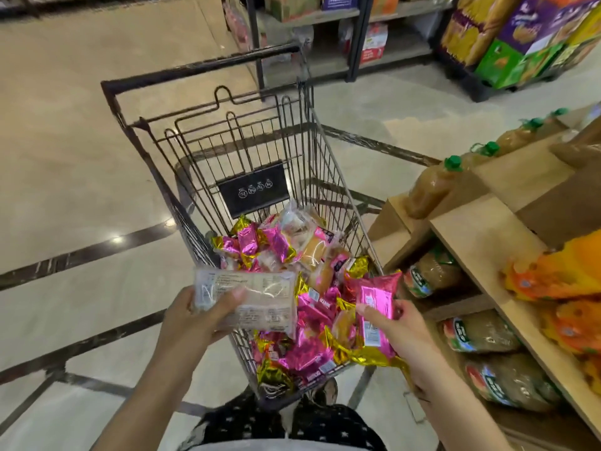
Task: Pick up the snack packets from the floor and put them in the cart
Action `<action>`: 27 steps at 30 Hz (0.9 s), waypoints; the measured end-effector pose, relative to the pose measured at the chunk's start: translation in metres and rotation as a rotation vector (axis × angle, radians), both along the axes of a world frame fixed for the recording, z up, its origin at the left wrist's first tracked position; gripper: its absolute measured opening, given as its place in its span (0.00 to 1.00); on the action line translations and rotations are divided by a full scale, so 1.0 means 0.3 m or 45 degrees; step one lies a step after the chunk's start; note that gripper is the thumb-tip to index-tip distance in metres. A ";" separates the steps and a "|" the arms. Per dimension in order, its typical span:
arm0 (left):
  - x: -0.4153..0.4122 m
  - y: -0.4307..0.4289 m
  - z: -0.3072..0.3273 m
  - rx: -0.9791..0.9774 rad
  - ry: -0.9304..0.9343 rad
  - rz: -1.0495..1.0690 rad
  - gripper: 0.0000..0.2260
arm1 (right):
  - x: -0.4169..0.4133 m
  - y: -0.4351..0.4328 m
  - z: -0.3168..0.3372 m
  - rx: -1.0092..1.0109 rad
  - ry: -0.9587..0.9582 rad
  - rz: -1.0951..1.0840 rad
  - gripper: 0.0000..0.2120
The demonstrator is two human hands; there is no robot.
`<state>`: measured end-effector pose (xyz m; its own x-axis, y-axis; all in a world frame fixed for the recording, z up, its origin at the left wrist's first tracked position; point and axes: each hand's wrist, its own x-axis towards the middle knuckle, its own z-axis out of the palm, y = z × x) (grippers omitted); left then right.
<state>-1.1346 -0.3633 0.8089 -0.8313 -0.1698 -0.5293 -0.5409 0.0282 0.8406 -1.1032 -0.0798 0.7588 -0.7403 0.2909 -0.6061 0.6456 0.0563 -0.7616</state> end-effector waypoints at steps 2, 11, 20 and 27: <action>-0.052 0.004 -0.005 -0.066 0.025 -0.020 0.16 | -0.053 -0.005 -0.007 0.005 -0.004 0.000 0.15; -0.385 -0.084 -0.084 -0.287 -0.033 -0.412 0.21 | -0.200 -0.096 -0.122 0.098 -0.239 -0.154 0.21; -0.739 -0.183 -0.200 -0.396 -0.170 -0.951 0.49 | -0.245 -0.250 -0.185 0.107 -0.421 -0.600 0.30; -0.759 -0.084 -0.244 -0.655 -0.123 -1.291 0.52 | -0.172 -0.335 -0.135 0.321 -0.518 -0.482 0.39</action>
